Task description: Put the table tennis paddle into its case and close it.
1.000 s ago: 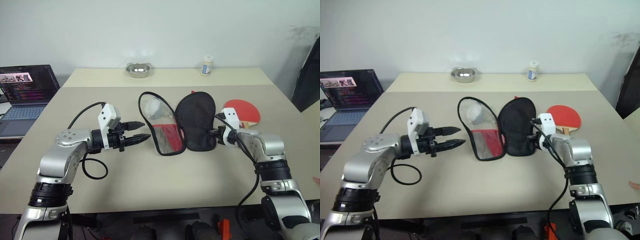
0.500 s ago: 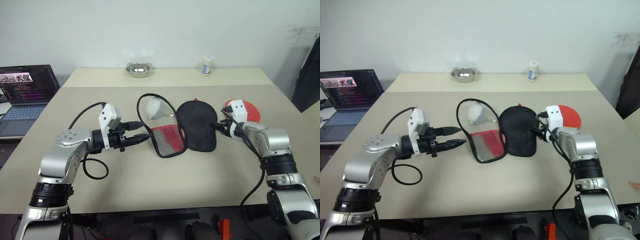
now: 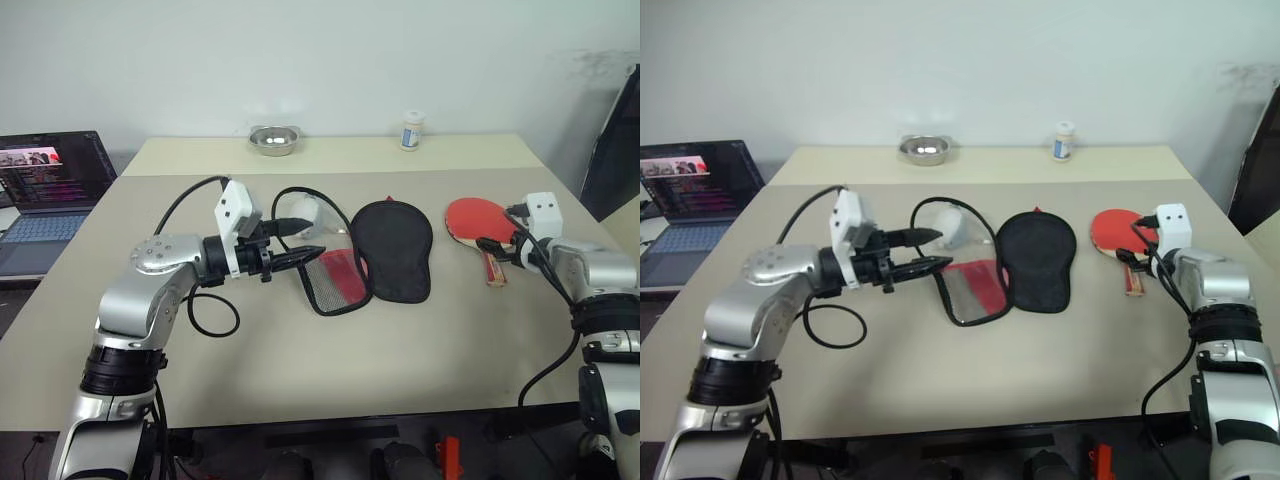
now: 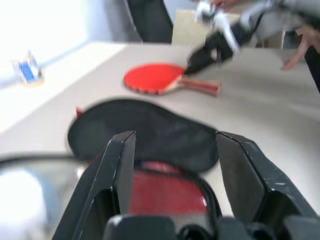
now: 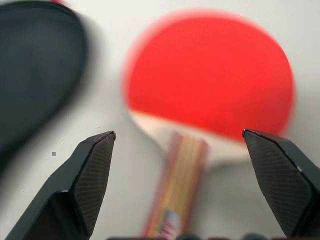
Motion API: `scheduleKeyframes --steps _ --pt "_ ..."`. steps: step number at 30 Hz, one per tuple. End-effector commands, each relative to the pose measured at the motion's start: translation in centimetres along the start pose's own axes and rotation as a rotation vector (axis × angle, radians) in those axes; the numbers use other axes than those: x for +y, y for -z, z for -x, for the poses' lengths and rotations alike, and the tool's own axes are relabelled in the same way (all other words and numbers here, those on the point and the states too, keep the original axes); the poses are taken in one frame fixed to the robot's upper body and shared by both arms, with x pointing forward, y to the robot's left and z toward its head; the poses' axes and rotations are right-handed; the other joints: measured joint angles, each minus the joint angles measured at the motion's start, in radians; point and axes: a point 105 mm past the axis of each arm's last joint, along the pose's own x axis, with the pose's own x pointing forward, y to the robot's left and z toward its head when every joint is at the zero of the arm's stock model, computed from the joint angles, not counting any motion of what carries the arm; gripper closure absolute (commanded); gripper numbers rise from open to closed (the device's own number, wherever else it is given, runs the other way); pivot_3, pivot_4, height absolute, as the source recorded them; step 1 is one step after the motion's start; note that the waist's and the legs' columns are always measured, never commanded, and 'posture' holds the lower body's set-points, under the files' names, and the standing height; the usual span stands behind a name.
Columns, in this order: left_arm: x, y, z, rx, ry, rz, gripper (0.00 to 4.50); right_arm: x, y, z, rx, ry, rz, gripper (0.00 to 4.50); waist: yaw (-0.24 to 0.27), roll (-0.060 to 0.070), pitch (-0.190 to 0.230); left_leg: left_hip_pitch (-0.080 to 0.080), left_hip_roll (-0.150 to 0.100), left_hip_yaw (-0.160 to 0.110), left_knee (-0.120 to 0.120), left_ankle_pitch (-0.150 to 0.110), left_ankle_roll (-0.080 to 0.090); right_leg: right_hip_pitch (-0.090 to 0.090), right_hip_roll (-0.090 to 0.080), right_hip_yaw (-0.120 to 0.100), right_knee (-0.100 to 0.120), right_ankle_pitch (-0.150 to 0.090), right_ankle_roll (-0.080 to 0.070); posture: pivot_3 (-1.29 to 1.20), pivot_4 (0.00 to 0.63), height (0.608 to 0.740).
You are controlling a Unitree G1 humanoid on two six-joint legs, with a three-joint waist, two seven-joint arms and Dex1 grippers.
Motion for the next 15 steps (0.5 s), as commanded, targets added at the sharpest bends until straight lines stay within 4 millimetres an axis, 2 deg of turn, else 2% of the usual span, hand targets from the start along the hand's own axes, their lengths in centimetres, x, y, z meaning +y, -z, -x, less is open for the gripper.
scheduleKeyframes --steps 1,5,12,15 --pt "0.0 -0.7 -0.2 -0.009 0.021 -0.039 1.76 -0.4 -1.3 -0.5 -0.053 0.059 -0.015 0.03 -0.001 0.000 0.000 0.000 0.000 0.000 0.000 0.000 0.000 0.000 0.000 0.000 0.000 0.000 0.000 0.00 0.150 0.740" --pt "0.1 -0.8 -0.3 -0.011 0.016 -0.061 1.76 0.0 0.1 -1.6 -0.026 0.082 -0.042 0.03 0.003 0.000 0.000 0.000 0.000 0.000 0.000 0.000 0.000 0.000 0.000 0.000 0.000 0.000 0.000 0.00 0.150 0.740" --pt "0.2 -0.6 -0.2 -0.015 0.001 -0.063 1.76 0.7 1.5 -2.4 0.005 0.082 -0.036 0.03 0.003 0.000 0.000 0.000 -0.001 0.001 0.000 0.000 0.000 0.000 0.000 0.000 0.000 0.000 0.000 0.00 0.150 0.740" --pt "0.4 -0.5 0.1 -0.007 -0.012 -0.066 1.76 0.7 1.9 -2.7 0.014 0.102 -0.070 0.62 0.002 0.000 0.000 0.001 0.000 0.000 0.000 0.000 0.000 0.000 0.000 0.000 0.001 0.000 0.000 0.00 0.150 0.740"
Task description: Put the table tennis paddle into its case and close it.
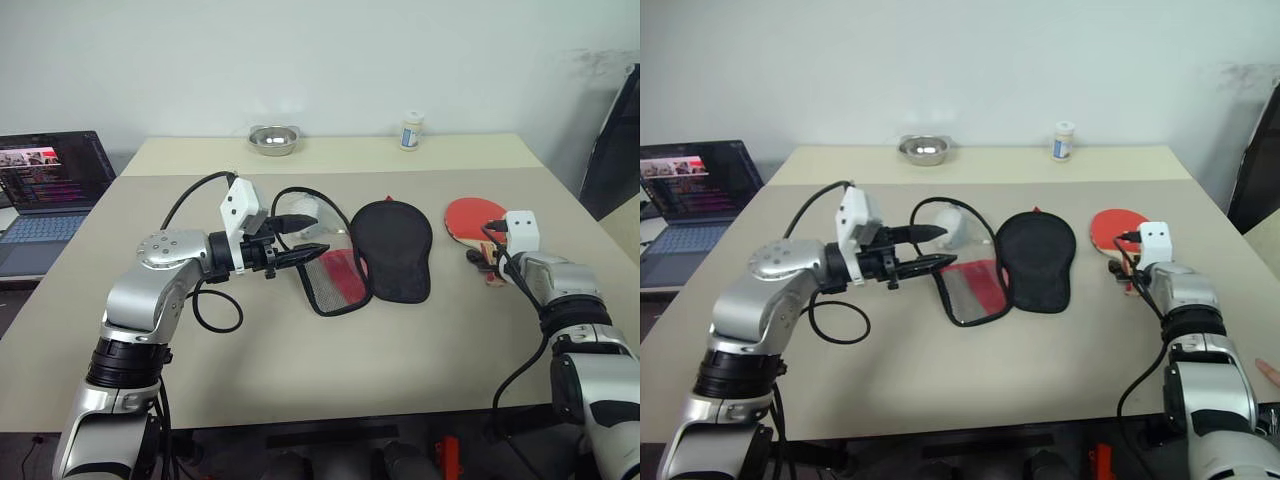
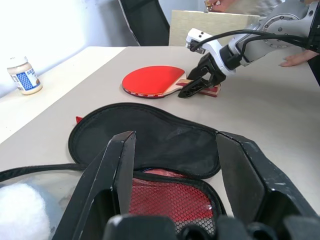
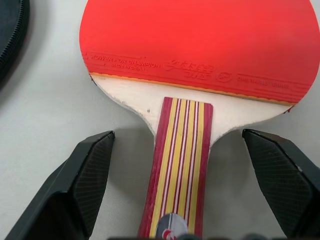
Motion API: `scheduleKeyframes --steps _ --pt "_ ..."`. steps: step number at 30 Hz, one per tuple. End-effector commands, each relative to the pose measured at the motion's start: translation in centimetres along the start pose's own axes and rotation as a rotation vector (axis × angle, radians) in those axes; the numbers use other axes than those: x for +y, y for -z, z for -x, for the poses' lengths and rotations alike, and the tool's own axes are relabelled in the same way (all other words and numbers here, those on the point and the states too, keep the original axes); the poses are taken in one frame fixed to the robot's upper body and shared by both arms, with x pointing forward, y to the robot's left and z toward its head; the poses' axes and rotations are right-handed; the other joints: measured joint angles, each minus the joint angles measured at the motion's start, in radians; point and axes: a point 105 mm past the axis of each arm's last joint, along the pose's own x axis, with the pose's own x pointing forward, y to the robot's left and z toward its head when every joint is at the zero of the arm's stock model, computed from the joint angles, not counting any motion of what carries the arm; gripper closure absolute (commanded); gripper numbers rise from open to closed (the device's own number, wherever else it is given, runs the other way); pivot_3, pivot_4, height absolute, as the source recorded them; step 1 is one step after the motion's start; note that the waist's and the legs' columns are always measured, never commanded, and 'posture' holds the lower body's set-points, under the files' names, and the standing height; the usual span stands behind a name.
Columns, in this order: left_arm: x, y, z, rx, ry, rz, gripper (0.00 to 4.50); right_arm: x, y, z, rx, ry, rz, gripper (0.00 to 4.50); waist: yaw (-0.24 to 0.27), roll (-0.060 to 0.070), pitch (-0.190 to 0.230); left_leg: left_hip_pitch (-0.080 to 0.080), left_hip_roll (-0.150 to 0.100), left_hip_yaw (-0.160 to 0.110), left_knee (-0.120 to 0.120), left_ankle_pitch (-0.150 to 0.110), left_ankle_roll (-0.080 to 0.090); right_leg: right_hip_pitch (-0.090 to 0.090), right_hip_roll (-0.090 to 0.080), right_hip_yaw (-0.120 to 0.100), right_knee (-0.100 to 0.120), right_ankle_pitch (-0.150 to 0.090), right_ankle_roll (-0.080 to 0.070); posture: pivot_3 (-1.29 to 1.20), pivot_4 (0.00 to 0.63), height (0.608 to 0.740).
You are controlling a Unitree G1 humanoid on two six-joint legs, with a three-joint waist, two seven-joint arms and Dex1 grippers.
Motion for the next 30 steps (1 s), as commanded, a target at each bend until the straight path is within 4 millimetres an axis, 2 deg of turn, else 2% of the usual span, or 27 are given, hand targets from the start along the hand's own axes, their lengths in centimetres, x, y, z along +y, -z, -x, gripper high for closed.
scheduleKeyframes --steps 1,7,10,14,16,20,24,27,30 --pt "0.4 -1.0 0.6 -0.016 -0.025 -0.049 1.76 0.0 -0.3 -0.3 -0.012 0.027 -0.037 0.94 -0.001 0.000 0.000 0.000 0.000 0.000 0.000 0.000 0.000 0.000 0.000 0.000 0.001 0.000 0.000 0.00 0.150 0.740" --pt "0.8 -0.3 0.8 0.004 -0.051 -0.055 1.76 -1.2 -1.7 -0.2 -0.098 0.105 -0.068 2.97 -0.002 -0.001 -0.001 0.002 0.000 0.000 0.001 0.000 0.000 0.002 0.000 0.000 0.001 0.000 0.000 0.00 0.150 0.740" --pt "0.9 -0.2 0.8 0.002 -0.053 -0.051 1.76 -0.8 -3.2 0.1 -0.146 0.089 -0.059 3.36 0.001 -0.001 -0.001 0.001 -0.002 0.001 0.002 0.000 0.000 0.002 0.000 0.000 0.001 0.001 0.001 0.00 0.150 0.740" --pt "1.1 2.3 2.4 0.106 -0.064 -0.071 1.76 2.1 -6.5 2.3 -0.251 -0.016 -0.039 3.36 -0.001 0.002 0.001 -0.001 -0.002 0.001 0.000 0.000 0.000 -0.001 0.000 0.001 0.000 0.001 0.001 0.00 0.150 0.740" --pt "0.8 3.0 3.1 0.123 -0.059 -0.053 1.76 4.5 -6.8 3.9 -0.270 -0.085 -0.037 3.36 -0.003 0.003 0.001 -0.002 0.001 0.002 -0.001 0.000 0.000 -0.004 -0.001 0.003 0.001 0.001 0.000 0.00 0.150 0.740" --pt "0.9 2.6 4.0 0.110 -0.059 -0.045 1.76 9.2 -6.1 6.7 -0.259 -0.196 -0.076 3.36 0.000 0.003 0.001 -0.009 0.004 -0.002 -0.002 0.000 0.000 -0.013 0.000 -0.002 0.005 0.002 -0.006 0.00 0.150 0.740" --pt "1.3 1.9 4.5 0.087 -0.062 -0.048 1.76 13.1 -4.8 8.0 -0.217 -0.280 -0.107 3.36 0.003 0.003 0.001 -0.016 0.003 -0.002 0.001 0.000 0.000 -0.020 0.000 -0.002 0.008 0.002 -0.006 0.00 0.150 0.740" --pt "1.9 0.9 4.6 0.052 -0.082 -0.051 1.76 15.1 -3.4 7.9 -0.178 -0.307 -0.114 3.36 0.006 0.003 0.001 -0.016 0.000 -0.001 0.002 0.000 0.000 -0.019 -0.001 -0.002 0.007 0.002 -0.006 0.00 0.150 0.740" --pt "2.3 0.5 4.7 0.044 -0.097 -0.057 1.76 15.7 -2.7 7.4 -0.159 -0.302 -0.118 3.36 0.007 0.003 0.001 -0.017 -0.001 -0.001 0.003 0.000 0.000 -0.018 -0.001 -0.002 0.004 0.002 -0.002 0.00 0.150 0.740"
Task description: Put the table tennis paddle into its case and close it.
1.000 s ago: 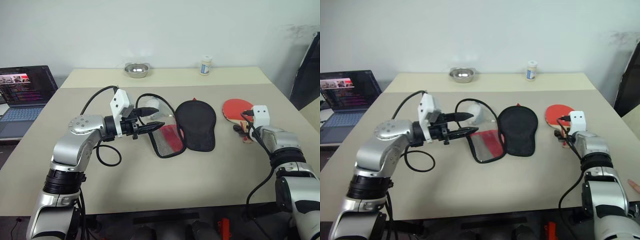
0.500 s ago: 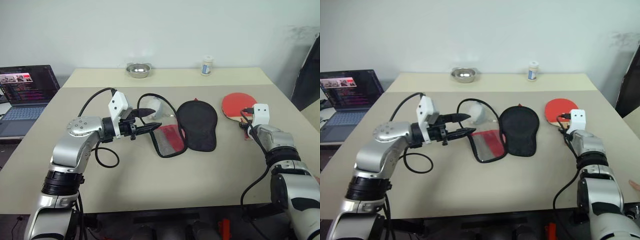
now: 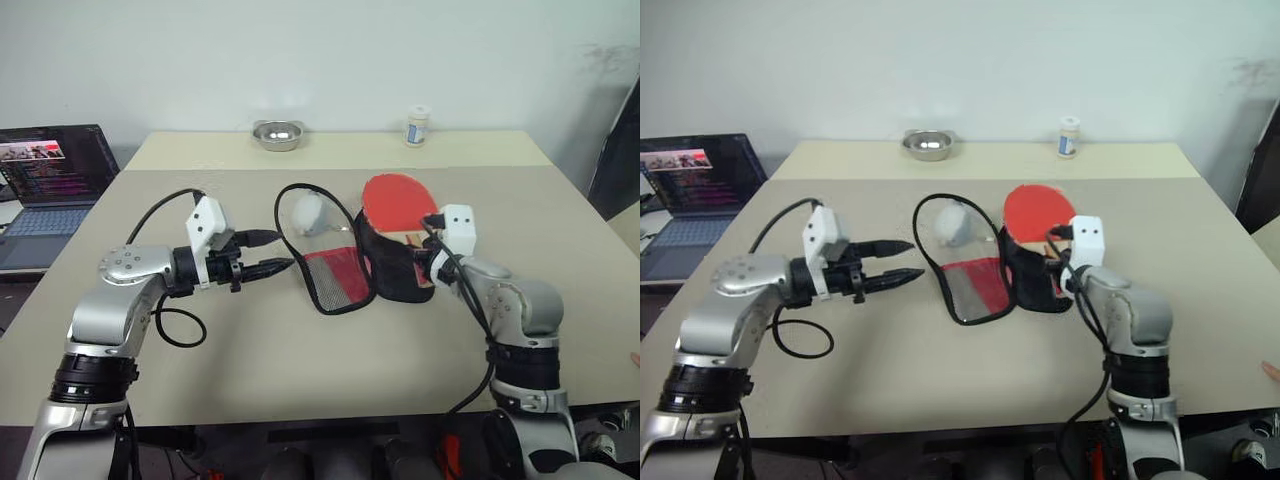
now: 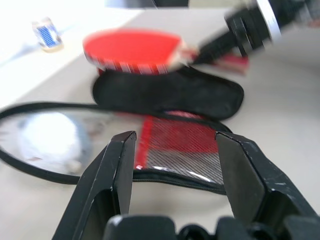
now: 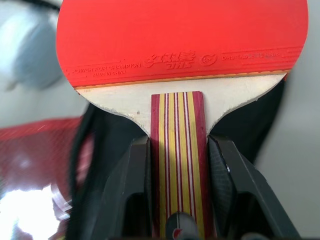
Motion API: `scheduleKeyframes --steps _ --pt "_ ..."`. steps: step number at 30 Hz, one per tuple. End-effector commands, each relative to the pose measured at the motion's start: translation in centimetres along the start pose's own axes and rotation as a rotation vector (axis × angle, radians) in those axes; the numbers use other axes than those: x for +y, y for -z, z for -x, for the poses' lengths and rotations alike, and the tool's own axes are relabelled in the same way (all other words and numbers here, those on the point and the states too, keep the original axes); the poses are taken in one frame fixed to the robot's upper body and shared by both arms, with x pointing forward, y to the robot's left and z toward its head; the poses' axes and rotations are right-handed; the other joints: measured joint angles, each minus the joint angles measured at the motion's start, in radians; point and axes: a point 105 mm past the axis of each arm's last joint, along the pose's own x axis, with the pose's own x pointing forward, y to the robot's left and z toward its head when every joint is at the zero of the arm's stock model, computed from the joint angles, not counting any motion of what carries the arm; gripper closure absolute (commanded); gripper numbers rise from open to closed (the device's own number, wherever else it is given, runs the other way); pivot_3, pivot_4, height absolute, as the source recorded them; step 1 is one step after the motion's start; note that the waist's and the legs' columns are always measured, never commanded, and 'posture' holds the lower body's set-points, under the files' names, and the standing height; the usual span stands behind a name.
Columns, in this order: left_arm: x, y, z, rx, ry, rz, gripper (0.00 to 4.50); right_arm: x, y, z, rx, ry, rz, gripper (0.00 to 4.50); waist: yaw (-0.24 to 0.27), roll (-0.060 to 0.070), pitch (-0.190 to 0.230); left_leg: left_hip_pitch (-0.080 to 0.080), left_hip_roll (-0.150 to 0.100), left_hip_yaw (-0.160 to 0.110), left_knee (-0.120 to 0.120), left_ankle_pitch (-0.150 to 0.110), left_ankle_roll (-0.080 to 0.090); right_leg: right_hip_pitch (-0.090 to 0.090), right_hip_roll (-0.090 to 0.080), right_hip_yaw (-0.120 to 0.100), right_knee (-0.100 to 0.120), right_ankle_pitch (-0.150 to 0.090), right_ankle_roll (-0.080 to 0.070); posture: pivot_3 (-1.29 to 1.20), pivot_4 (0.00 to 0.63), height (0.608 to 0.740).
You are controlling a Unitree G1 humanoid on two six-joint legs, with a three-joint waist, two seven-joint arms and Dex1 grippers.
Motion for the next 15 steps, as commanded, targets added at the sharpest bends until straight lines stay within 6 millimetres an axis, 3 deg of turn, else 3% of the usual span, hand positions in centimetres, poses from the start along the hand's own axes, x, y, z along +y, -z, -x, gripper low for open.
scheduleKeyframes --steps 1,15 --pt "0.8 -1.6 0.6 -0.037 -0.030 -0.040 1.76 0.0 -1.2 0.0 -0.066 0.023 0.015 3.36 0.000 0.000 0.000 0.000 -0.001 0.001 0.000 0.000 0.000 0.000 0.000 0.000 0.000 0.000 0.000 0.00 0.150 0.740" --pt "0.6 -1.1 0.6 -0.022 -0.047 -0.039 1.76 -1.4 -0.3 -2.7 -0.064 0.095 -0.011 3.36 -0.006 0.000 0.000 0.000 0.002 0.000 -0.001 0.000 0.000 -0.001 0.000 0.001 0.000 0.001 -0.002 0.00 0.150 0.740"
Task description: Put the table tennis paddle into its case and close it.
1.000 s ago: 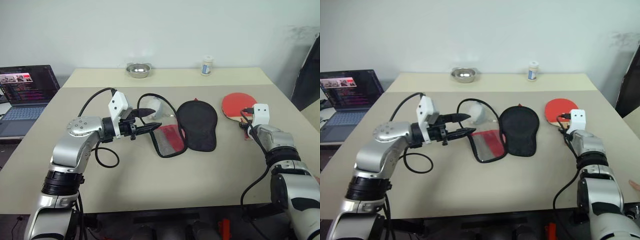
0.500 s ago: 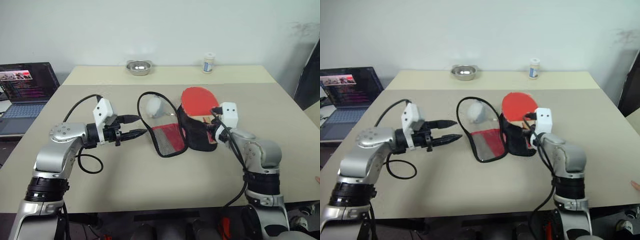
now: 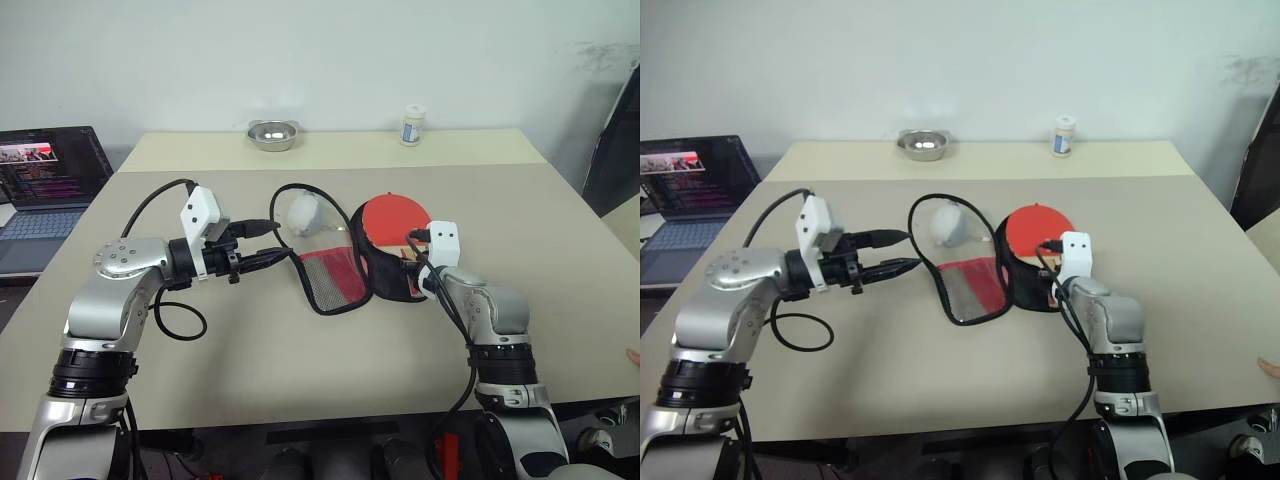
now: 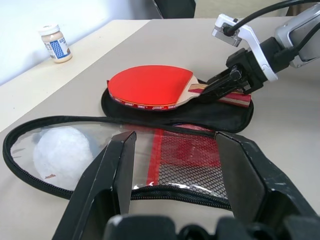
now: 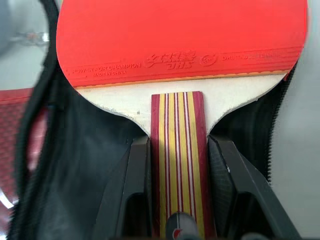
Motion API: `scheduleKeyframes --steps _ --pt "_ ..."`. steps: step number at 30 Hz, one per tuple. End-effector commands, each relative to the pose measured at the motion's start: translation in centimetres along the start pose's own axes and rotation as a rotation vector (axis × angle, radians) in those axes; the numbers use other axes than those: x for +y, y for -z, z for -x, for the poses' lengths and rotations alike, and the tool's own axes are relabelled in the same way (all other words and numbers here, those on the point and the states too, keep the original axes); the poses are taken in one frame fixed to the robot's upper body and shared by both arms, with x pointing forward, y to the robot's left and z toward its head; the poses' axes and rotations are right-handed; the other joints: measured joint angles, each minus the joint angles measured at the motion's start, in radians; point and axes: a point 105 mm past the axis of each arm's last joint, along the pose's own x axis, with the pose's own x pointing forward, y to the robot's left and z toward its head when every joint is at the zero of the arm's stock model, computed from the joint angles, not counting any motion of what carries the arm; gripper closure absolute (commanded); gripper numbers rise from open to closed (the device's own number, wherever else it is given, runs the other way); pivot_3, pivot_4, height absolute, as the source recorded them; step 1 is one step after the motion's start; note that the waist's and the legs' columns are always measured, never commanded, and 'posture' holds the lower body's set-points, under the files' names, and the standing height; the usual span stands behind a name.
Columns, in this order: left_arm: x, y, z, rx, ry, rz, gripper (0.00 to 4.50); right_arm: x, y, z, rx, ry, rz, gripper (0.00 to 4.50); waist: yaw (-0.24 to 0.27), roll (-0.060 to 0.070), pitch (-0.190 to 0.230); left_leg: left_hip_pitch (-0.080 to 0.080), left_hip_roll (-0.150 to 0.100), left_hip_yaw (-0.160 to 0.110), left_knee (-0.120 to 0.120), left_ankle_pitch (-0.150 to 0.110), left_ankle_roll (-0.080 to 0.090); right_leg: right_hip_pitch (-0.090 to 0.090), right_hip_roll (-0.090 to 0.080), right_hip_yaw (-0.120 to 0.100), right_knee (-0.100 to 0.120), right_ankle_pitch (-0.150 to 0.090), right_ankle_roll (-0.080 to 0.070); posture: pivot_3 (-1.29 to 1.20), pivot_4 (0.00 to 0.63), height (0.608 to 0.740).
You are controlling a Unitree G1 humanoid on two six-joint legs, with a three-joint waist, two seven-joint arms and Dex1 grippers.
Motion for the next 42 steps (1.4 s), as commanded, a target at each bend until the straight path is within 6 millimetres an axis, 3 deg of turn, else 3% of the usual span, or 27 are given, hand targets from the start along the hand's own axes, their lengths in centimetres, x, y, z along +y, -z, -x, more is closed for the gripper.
scheduleKeyframes --steps 1,11,15,22,25,28,34,37,42 --pt "0.3 -0.9 0.6 -0.017 -0.023 -0.037 1.76 0.6 -2.3 0.1 -0.096 -0.007 -0.007 3.36 0.000 0.000 0.000 0.000 0.000 0.000 0.000 0.000 0.000 0.000 0.000 0.000 0.000 0.000 0.000 0.00 0.150 0.740" --pt "0.3 -0.6 0.5 -0.012 -0.029 -0.029 1.76 1.3 -2.0 0.0 -0.084 -0.031 0.010 3.36 0.000 0.000 0.000 0.000 0.000 0.000 0.000 0.000 0.000 0.000 0.000 0.000 0.000 0.000 0.000 0.00 0.150 0.740" --pt "0.2 -0.5 0.5 -0.008 -0.029 -0.026 1.76 0.8 -1.5 -0.1 -0.069 -0.007 0.006 3.36 0.000 0.000 0.000 0.000 0.000 0.000 0.000 0.000 0.000 0.000 0.000 0.000 0.000 0.000 0.000 0.00 0.150 0.740" --pt "0.6 0.7 1.2 0.045 -0.066 -0.017 1.76 1.1 -1.7 0.2 -0.072 -0.025 -0.006 1.08 0.000 0.000 0.000 0.000 0.000 0.000 0.000 0.000 0.000 0.000 0.000 0.000 0.000 0.000 0.000 0.00 0.150 0.740" --pt "0.8 1.3 1.5 0.072 -0.090 -0.006 1.76 2.0 -2.4 1.3 -0.095 -0.068 0.021 0.04 0.000 0.000 0.000 0.000 0.000 0.000 0.000 0.000 0.000 0.000 0.000 0.000 0.001 0.000 0.000 0.00 0.150 0.740" --pt "1.2 2.2 1.9 0.105 -0.124 0.013 1.76 2.9 -3.7 3.5 -0.127 -0.181 0.139 0.04 0.001 0.000 0.000 0.000 0.000 0.000 0.000 0.000 0.000 0.000 0.000 0.000 0.000 0.000 0.000 0.00 0.150 0.740" --pt "2.2 4.2 2.6 0.183 -0.180 0.049 1.76 2.2 -5.2 9.2 -0.180 -0.453 0.426 0.04 0.006 -0.001 -0.001 0.000 -0.002 -0.001 0.001 0.000 0.000 0.002 0.000 -0.002 -0.001 -0.001 0.003 0.00 0.150 0.740" --pt "2.8 5.6 2.2 0.234 -0.197 0.058 2.36 1.8 -5.6 12.0 -0.192 -0.600 0.527 0.00 0.006 -0.002 -0.001 0.001 -0.001 -0.001 0.001 0.000 0.000 0.002 0.000 -0.002 -0.001 -0.003 0.004 0.00 0.150 0.740" --pt "4.0 7.4 0.0 0.261 -0.210 0.119 4.20 1.2 -6.3 15.2 -0.175 -0.733 0.589 0.00 0.009 -0.003 -0.002 0.002 -0.001 -0.001 0.002 0.000 0.000 0.004 0.003 -0.002 0.000 -0.003 0.005 0.00 0.150 0.740"
